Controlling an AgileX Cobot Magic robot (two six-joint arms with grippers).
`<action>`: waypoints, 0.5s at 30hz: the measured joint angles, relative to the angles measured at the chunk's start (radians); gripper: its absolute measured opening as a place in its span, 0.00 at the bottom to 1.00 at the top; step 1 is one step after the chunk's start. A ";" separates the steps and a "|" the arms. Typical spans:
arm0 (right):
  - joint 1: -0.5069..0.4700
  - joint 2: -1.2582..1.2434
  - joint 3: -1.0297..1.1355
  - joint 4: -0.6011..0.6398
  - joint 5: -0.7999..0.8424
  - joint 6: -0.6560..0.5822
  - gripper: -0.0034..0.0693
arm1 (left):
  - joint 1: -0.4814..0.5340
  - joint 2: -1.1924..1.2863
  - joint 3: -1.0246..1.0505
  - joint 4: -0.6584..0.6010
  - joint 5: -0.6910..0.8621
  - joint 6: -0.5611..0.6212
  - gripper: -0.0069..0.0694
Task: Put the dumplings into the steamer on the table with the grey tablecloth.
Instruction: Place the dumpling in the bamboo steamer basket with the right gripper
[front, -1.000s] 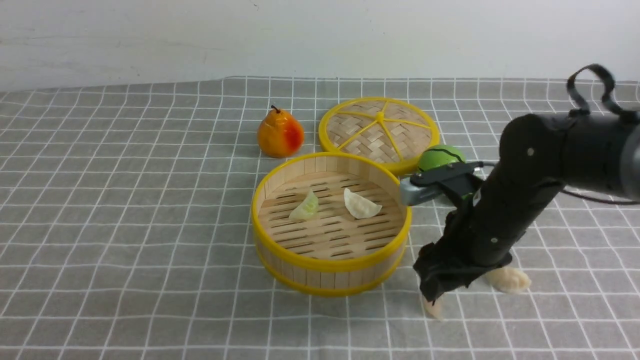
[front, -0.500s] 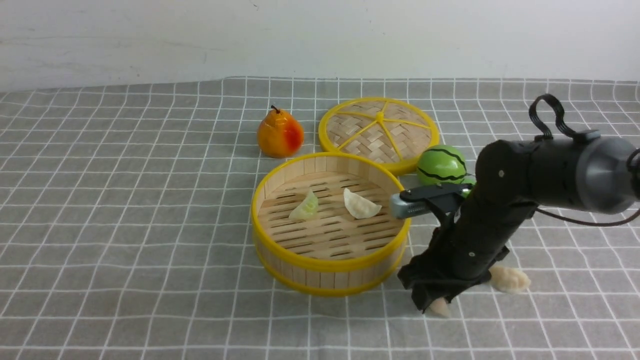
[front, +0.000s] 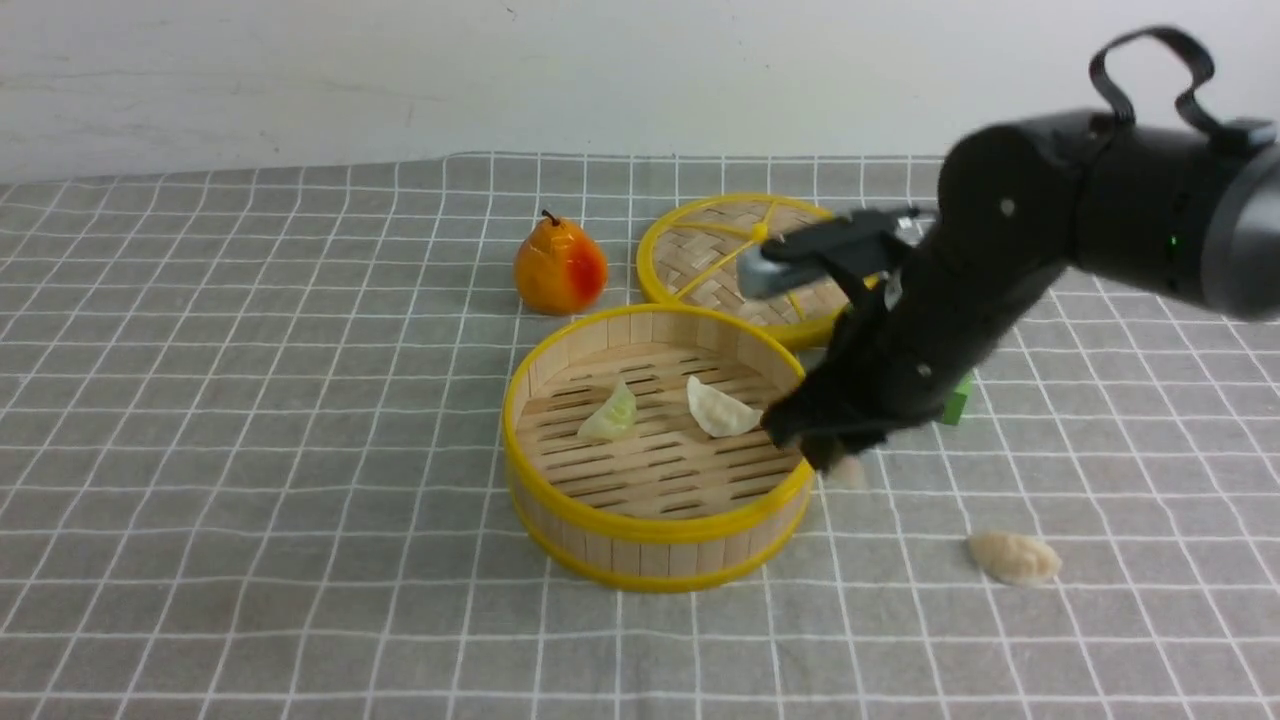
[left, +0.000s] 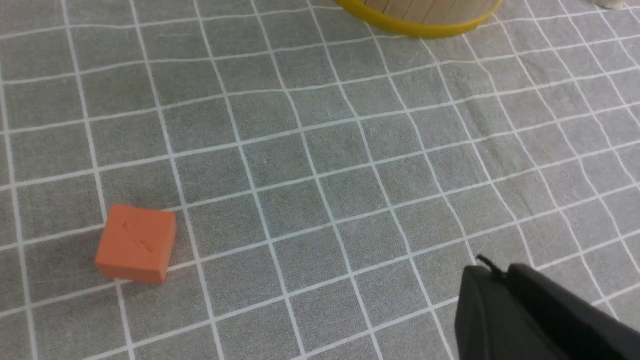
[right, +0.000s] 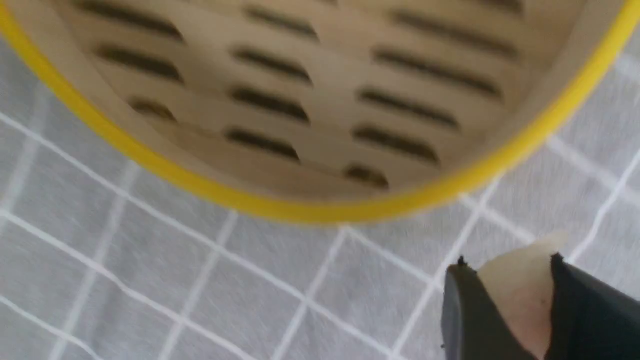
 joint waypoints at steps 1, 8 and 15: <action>0.022 0.010 -0.047 0.000 -0.009 0.000 0.29 | 0.000 0.000 0.000 0.000 0.000 0.000 0.14; 0.111 0.192 -0.242 0.006 -0.054 0.000 0.29 | 0.000 0.000 0.000 0.000 -0.001 0.000 0.14; 0.121 0.359 -0.318 0.009 -0.053 0.018 0.29 | 0.000 0.000 0.000 0.000 0.000 0.000 0.14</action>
